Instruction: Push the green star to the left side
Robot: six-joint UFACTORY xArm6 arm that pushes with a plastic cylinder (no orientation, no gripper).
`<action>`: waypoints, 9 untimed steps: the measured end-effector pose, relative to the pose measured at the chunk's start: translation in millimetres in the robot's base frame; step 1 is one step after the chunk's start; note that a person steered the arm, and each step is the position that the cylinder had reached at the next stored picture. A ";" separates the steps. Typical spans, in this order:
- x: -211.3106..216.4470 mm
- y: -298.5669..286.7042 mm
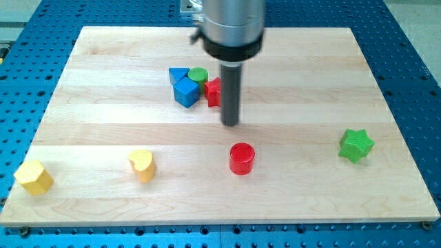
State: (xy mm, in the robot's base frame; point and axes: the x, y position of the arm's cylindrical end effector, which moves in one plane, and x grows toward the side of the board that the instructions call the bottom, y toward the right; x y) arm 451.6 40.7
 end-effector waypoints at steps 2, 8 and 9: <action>-23.7 -38.1; 136.0 170.6; 90.9 210.4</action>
State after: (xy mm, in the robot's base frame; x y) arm 542.5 251.1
